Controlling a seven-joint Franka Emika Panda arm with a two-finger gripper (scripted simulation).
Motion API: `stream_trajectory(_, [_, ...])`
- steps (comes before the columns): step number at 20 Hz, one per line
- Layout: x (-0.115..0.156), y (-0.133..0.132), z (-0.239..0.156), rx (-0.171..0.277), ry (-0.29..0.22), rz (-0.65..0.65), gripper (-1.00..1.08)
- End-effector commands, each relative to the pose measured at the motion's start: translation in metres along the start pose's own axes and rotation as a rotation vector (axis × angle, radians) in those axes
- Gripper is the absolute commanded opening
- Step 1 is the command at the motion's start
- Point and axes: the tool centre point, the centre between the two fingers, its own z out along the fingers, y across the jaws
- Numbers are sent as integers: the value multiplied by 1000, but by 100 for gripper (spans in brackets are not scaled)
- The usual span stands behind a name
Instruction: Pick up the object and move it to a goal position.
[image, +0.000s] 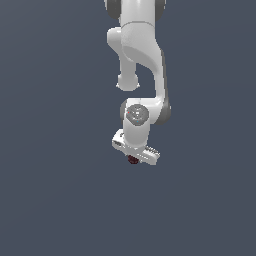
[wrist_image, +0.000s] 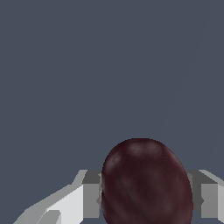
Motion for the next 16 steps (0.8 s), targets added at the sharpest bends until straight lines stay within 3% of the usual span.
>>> stream_trajectory(1, [-9,2,-11,1,1,0,-100])
stream_trajectory(16, [-91,21,-101,2,1,0,-100])
